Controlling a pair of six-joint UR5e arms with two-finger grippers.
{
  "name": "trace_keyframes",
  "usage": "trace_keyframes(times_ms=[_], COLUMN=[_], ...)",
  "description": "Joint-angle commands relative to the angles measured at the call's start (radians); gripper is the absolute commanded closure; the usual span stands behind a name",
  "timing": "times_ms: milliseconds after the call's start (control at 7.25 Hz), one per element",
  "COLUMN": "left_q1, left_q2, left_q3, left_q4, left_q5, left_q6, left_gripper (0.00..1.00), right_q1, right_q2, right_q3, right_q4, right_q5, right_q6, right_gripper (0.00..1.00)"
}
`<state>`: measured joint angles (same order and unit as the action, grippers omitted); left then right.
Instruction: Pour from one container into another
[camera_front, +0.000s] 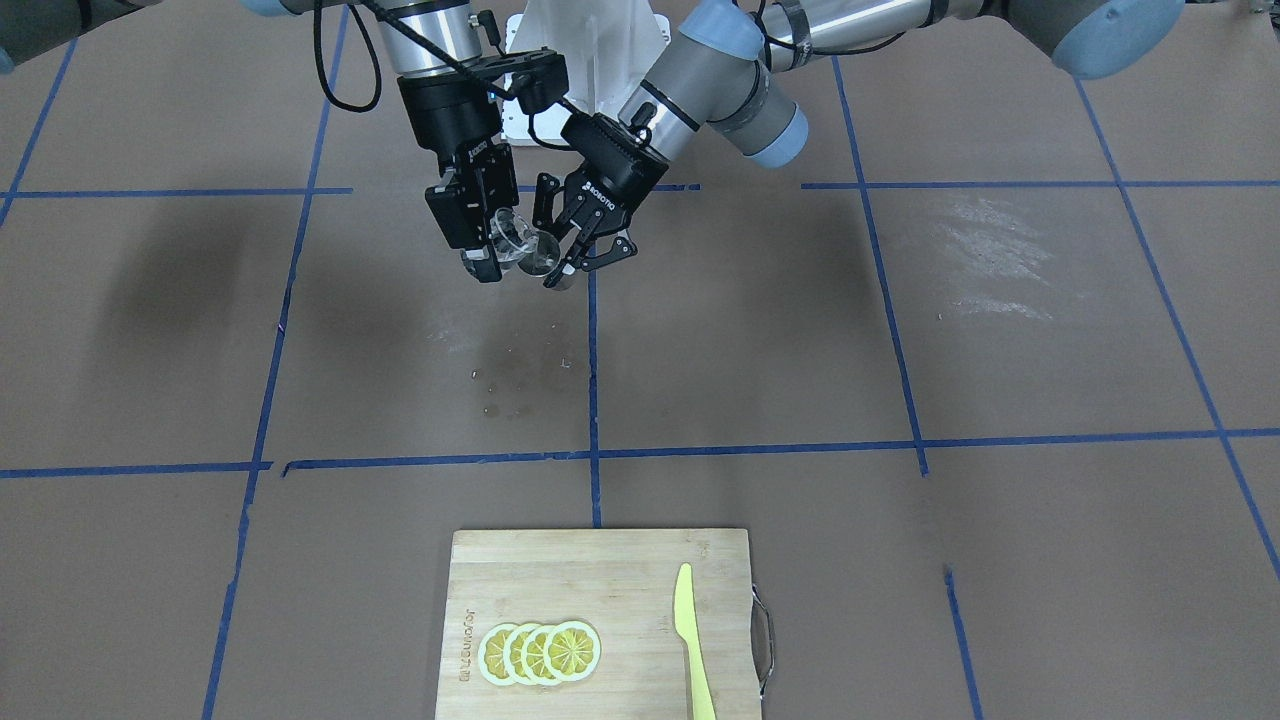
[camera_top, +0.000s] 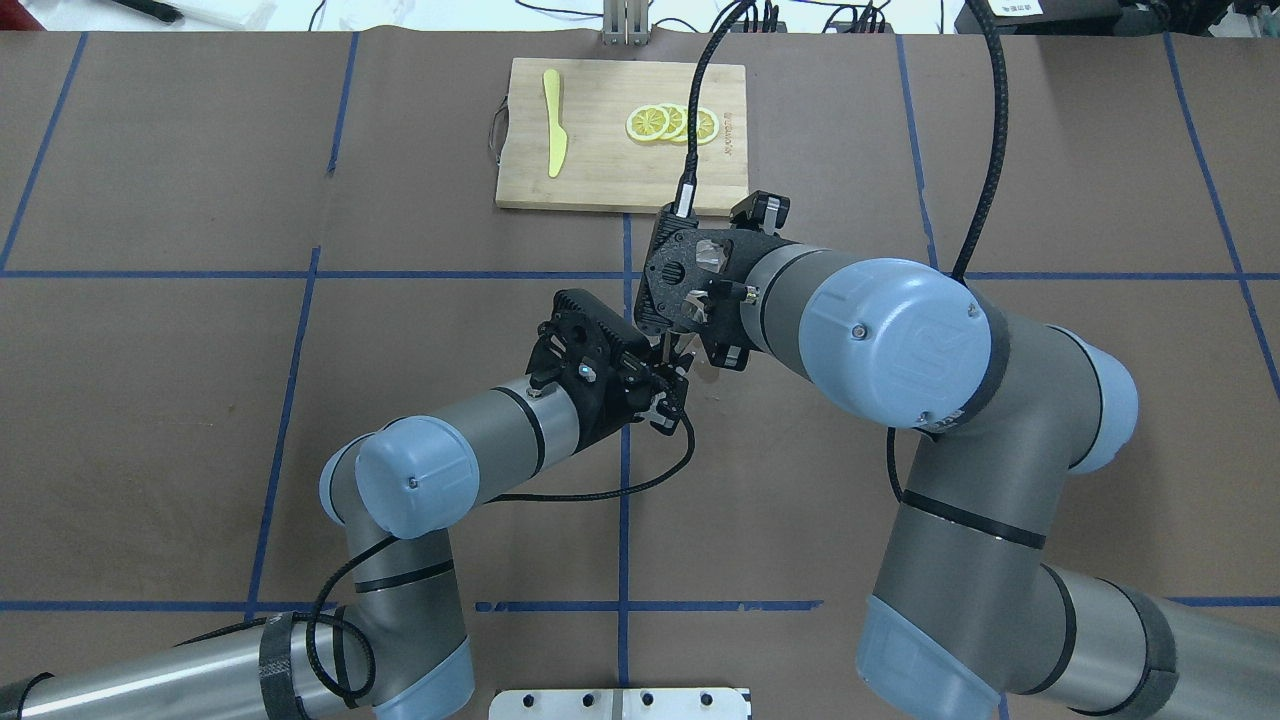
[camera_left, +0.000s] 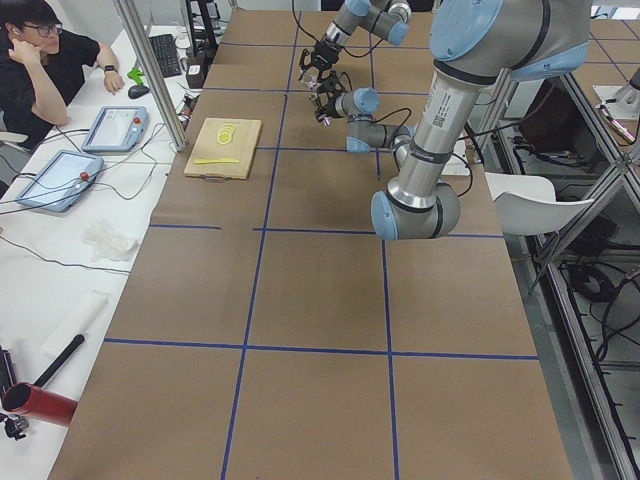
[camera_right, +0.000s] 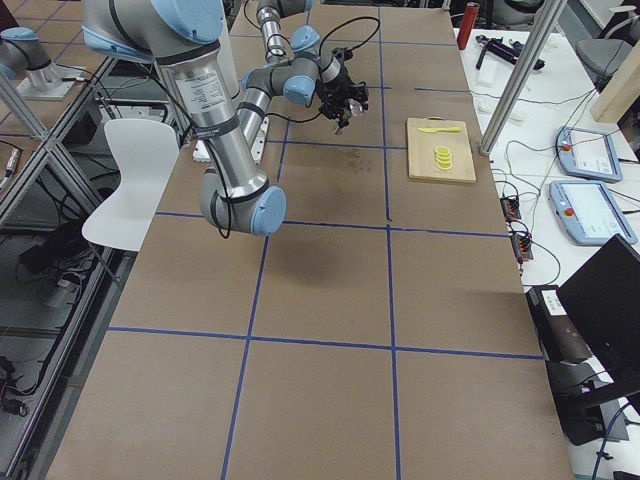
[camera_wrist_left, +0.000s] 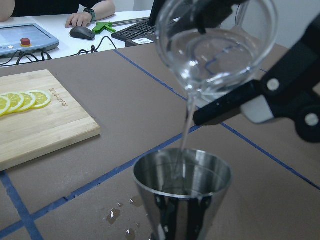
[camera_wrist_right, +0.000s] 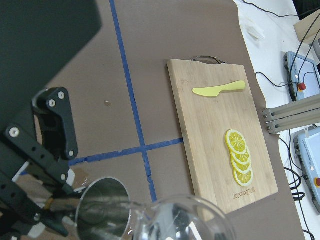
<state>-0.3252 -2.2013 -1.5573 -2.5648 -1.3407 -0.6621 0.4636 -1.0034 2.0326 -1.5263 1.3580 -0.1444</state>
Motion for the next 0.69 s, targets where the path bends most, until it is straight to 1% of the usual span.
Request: trace_keyframes(times_ms=[0, 552], left_q1=[0.000, 0.000], left_q2=[0.000, 0.000], left_q3=[0.000, 0.000], left_q4=[0.000, -0.002], left_q5=[0.000, 0.000], left_q6=[-0.002, -0.008], left_gripper=[1.00, 1.00], right_q1=[-0.011, -0.011], right_q2=[0.008, 0.003], right_q3=[-0.002, -0.005], right_q4=[-0.020, -0.020], right_q5=[-0.030, -0.037], right_q6=[-0.027, -0.069], right_gripper=[1.00, 1.00])
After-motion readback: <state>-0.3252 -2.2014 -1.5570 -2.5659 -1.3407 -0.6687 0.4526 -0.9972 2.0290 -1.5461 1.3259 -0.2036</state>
